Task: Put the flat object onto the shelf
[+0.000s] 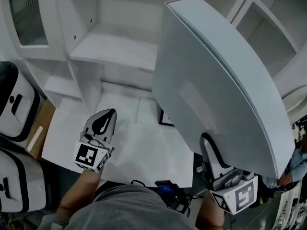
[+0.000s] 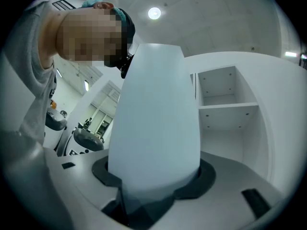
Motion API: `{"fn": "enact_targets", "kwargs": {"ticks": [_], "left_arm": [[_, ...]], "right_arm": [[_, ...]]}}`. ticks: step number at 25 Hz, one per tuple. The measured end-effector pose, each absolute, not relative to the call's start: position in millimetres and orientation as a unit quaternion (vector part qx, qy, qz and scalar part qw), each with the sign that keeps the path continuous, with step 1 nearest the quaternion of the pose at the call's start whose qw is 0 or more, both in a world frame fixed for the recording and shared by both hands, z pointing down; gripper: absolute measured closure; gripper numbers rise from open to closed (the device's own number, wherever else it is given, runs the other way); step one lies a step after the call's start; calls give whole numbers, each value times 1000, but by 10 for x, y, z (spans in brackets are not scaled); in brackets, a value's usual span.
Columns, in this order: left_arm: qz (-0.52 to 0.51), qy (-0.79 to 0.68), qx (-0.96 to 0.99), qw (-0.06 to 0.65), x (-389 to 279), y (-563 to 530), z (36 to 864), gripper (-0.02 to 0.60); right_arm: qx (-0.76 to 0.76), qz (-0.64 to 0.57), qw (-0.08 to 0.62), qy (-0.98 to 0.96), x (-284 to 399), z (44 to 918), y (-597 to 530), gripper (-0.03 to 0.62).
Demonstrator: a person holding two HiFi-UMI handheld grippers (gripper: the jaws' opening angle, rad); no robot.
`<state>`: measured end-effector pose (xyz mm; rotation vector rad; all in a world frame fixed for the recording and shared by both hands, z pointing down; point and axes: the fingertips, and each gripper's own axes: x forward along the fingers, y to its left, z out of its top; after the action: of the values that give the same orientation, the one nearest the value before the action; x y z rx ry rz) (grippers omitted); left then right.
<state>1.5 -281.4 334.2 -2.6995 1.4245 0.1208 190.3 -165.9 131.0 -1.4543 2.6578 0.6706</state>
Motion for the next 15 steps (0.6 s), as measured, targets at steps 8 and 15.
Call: {"fn": "enact_targets", "kwargs": {"ticks": [8, 15], "left_arm": [[46, 484, -873, 43, -162, -2866, 3318, 574], [47, 493, -867, 46, -238, -2885, 3298, 574]], "right_arm": [[-401, 228, 45, 886, 1542, 902, -1692, 318], [-386, 290, 46, 875, 1345, 616, -1710, 318]]}}
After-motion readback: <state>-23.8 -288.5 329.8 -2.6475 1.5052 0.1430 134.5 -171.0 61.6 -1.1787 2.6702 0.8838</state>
